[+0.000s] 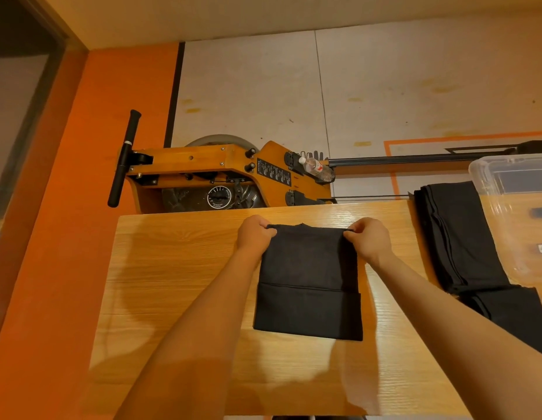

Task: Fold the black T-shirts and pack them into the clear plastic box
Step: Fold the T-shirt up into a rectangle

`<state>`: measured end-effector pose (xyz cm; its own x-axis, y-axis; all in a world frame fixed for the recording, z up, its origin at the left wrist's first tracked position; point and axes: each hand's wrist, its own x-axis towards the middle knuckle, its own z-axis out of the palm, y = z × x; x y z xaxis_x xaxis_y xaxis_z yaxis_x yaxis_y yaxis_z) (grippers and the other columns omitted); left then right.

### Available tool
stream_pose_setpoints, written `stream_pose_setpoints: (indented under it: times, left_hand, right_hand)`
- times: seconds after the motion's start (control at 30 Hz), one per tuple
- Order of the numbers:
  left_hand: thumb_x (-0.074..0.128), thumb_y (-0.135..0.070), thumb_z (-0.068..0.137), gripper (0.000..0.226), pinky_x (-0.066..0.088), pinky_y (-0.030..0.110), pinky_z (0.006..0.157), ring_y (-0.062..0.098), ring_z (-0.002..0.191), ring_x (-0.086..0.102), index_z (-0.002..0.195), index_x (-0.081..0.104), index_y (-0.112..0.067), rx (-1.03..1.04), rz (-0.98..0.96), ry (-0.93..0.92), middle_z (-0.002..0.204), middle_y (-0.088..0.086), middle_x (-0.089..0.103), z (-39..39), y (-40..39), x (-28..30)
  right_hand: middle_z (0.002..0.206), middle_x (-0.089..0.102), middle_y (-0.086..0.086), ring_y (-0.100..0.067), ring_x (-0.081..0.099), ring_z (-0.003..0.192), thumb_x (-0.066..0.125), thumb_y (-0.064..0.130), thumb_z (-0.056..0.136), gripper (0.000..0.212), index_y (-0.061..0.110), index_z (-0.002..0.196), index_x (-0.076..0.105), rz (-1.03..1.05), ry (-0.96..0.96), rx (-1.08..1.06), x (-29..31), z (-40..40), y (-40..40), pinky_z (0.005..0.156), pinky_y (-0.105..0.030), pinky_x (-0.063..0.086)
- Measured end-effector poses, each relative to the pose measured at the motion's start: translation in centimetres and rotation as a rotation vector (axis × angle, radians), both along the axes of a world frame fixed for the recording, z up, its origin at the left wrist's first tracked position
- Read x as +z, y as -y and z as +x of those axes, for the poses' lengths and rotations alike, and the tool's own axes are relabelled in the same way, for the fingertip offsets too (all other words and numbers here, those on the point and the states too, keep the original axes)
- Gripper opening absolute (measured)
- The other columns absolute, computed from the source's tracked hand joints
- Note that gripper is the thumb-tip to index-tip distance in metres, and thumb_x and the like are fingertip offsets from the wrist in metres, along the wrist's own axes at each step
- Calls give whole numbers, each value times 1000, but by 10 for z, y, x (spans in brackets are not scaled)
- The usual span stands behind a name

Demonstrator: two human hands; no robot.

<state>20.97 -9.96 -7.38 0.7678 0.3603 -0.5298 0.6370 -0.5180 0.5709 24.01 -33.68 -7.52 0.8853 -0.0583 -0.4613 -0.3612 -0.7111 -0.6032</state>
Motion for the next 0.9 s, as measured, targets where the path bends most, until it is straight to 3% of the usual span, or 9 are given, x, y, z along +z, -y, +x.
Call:
stream_pose_setpoints:
  times: [0.17,0.27,0.33,0.5,0.67,0.9]
  left_hand:
    - [69,-11,84,19,47,33,83,21,96,59,102,66,-6,-81,-46,112,101,8,65,-19,-9,6]
    - [70,-11,84,25,49,32,86,24,97,63,109,69,-9,-127,-80,115,101,13,69,-34,-15,9]
    - [72,-10,84,23,49,30,85,21,95,62,107,71,-10,-134,-96,103,100,10,68,-45,-16,13]
    - [73,-6,82,16,43,24,74,13,82,55,97,72,-8,-114,-157,129,80,-4,60,-75,-16,22]
    - [76,-9,79,13,52,36,82,20,84,59,85,72,-20,-124,-161,111,81,-1,63,-109,-16,20]
    - [76,-7,79,18,52,35,80,18,81,60,78,71,-24,-146,-171,64,81,1,64,-150,-13,14]
  right_hand:
    - [91,61,-1,-17,58,85,70,13,89,14,12,100,61,100,75,-6,8,-15,9,62,-17,40]
    - [100,61,2,-13,57,89,71,11,88,23,13,108,62,110,131,-3,14,-31,13,67,-16,41]
    - [99,64,2,-14,60,91,71,9,86,18,14,103,66,124,139,0,15,-44,15,72,-18,42]
    - [91,69,1,-13,63,85,71,7,85,10,14,92,70,147,135,3,17,-75,19,67,-13,43]
    - [90,68,3,-13,63,87,72,11,85,7,13,92,72,125,129,-3,19,-108,27,77,-25,50]
    - [93,68,-1,-16,64,87,72,8,86,10,12,95,71,88,103,26,12,-160,34,84,-34,55]
